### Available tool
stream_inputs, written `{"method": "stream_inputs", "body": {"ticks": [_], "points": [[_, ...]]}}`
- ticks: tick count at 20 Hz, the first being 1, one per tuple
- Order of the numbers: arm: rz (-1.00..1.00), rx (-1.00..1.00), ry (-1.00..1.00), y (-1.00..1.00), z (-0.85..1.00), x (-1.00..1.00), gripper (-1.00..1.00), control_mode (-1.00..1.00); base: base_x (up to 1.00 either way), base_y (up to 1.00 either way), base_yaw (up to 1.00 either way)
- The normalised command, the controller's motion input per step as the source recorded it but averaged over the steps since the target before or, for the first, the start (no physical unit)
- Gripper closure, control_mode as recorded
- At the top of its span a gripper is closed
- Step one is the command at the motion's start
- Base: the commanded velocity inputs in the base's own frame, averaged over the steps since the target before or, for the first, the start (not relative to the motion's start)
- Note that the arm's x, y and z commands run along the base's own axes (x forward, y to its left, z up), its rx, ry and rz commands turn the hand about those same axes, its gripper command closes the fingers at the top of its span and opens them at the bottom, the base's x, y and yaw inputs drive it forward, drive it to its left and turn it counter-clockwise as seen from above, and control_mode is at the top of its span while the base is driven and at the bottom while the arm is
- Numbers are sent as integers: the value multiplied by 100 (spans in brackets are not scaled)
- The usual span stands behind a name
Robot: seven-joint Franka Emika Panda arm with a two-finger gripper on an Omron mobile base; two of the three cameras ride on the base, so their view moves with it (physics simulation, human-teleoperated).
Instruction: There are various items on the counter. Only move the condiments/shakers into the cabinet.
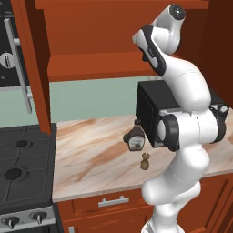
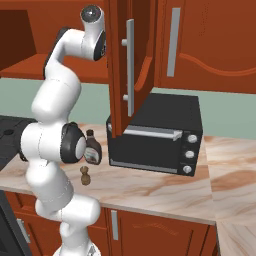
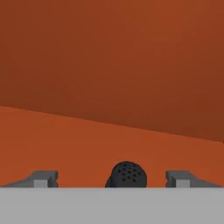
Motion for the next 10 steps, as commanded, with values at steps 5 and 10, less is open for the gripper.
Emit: {"method": "stream_inputs", "body": {"ticks": [5,10], "points": [[0,0,-19,-2,16,-100,-100,-100,0,0,0],[0,0,0,13,-10,-100,-100,-100,0,0,0]]}}
